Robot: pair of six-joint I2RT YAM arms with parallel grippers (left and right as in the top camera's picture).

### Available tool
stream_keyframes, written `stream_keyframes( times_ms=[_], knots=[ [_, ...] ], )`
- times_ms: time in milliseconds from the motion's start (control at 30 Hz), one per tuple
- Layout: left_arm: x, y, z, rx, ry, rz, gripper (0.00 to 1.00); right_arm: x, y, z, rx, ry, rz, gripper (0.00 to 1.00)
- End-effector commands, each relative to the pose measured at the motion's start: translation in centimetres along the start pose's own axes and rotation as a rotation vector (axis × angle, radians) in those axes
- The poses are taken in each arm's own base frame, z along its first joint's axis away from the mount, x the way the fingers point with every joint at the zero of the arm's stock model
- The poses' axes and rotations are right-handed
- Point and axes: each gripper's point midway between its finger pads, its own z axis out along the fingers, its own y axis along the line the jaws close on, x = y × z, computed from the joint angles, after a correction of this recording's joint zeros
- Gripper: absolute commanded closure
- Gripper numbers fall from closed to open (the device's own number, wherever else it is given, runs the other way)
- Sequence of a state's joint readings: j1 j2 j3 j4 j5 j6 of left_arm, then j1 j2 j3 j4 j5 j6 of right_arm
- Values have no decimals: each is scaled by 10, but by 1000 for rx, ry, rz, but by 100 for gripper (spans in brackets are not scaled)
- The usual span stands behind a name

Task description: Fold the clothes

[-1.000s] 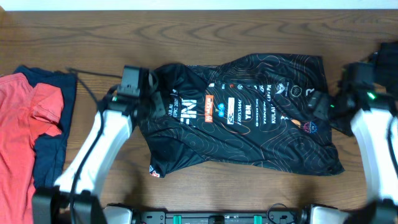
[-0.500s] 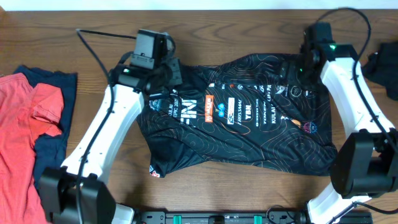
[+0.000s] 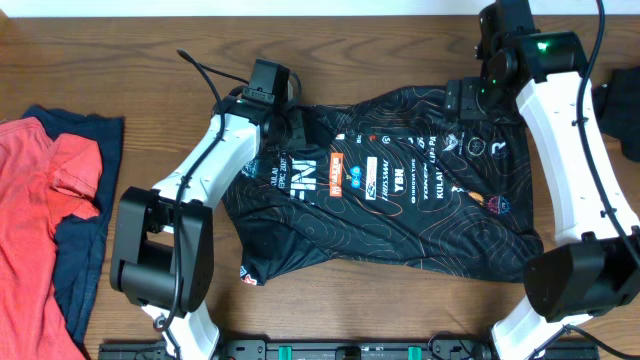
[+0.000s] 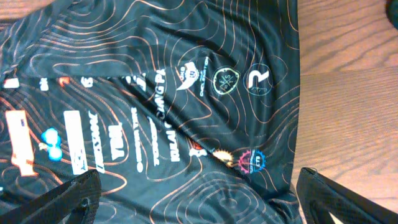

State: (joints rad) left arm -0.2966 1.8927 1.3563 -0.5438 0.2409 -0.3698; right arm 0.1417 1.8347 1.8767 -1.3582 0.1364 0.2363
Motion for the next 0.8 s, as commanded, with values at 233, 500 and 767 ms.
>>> stream_keyframes(
  times_ms=[233, 500, 767],
  knots=[
    [9, 6, 30, -12, 64, -12, 46, -7, 10, -50, 2, -70, -55, 1],
    [2, 4, 33, 0, 35, -6, 76, 0, 10, -64, 3, -65, -54, 1],
    [-40, -6, 18, 35, -82, -1, 94, 5, 13, -73, -1, -75, -49, 21]
  ],
)
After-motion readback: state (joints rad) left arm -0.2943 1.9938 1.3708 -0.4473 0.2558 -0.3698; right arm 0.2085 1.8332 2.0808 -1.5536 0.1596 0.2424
